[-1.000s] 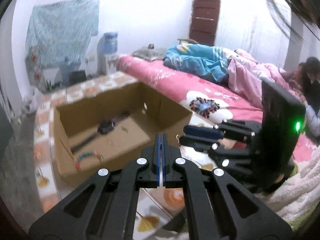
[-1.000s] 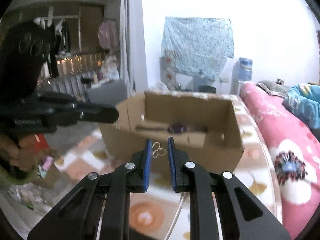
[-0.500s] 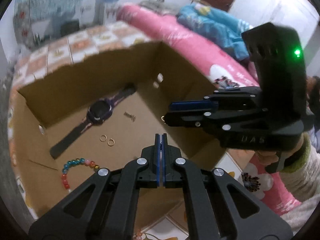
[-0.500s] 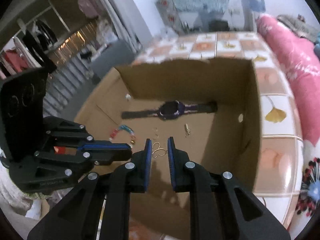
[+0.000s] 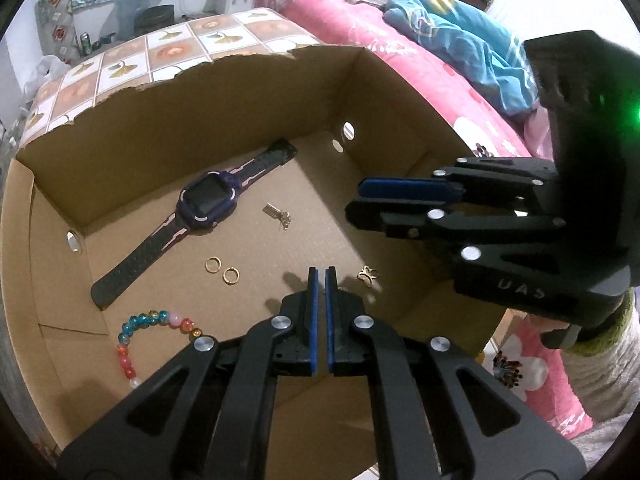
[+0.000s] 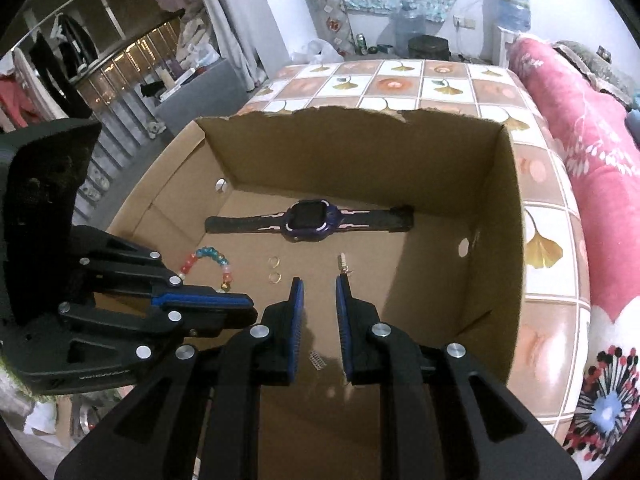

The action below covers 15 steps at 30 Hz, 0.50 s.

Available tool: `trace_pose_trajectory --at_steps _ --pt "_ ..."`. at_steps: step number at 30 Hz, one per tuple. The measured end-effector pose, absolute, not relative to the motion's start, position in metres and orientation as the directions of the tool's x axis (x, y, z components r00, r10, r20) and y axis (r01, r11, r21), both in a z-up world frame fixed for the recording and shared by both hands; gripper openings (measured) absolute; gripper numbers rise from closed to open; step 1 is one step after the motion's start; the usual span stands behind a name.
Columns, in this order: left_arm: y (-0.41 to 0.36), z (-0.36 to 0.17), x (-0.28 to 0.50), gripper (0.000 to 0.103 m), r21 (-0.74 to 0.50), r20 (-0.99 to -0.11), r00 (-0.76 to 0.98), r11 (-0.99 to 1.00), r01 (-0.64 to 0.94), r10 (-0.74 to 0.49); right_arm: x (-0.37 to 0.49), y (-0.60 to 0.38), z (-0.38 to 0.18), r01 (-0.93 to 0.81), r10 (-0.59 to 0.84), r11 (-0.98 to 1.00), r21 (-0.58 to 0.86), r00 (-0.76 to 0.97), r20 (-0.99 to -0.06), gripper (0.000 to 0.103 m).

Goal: Organize jewelry
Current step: 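Open the left gripper to drop the gold chain into the box, then move the left gripper out of the box to the gold flower charm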

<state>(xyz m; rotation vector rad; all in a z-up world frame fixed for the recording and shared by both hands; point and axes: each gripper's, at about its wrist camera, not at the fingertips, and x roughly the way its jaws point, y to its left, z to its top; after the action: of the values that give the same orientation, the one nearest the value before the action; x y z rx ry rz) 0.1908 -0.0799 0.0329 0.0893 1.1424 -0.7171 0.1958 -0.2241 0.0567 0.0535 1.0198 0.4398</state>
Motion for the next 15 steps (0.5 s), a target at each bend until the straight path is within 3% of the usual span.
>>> trace_pose_trajectory --at_steps 4,8,14,15 --pt "-0.079 0.032 0.193 0.003 -0.285 -0.852 0.228 0.783 0.553 -0.471 0.194 -0.230 0.062 -0.319 0.384 0.913 0.253 0.471 -0.794 0.020" --pt "-0.074 0.039 0.189 0.010 -0.282 -0.837 0.258 0.783 0.555 -0.483 0.186 -0.237 0.072 -0.304 0.402 0.912 0.276 0.523 -0.752 0.034" --pt "-0.054 0.068 0.161 0.035 -0.252 -0.759 0.383 0.779 0.574 -0.527 0.154 -0.254 0.091 -0.247 0.428 0.902 0.356 0.632 -0.646 0.048" --pt "-0.049 0.074 0.154 0.043 -0.254 -0.743 0.401 0.780 0.573 -0.536 0.146 -0.257 0.094 -0.238 0.432 0.897 0.373 0.654 -0.621 0.051"
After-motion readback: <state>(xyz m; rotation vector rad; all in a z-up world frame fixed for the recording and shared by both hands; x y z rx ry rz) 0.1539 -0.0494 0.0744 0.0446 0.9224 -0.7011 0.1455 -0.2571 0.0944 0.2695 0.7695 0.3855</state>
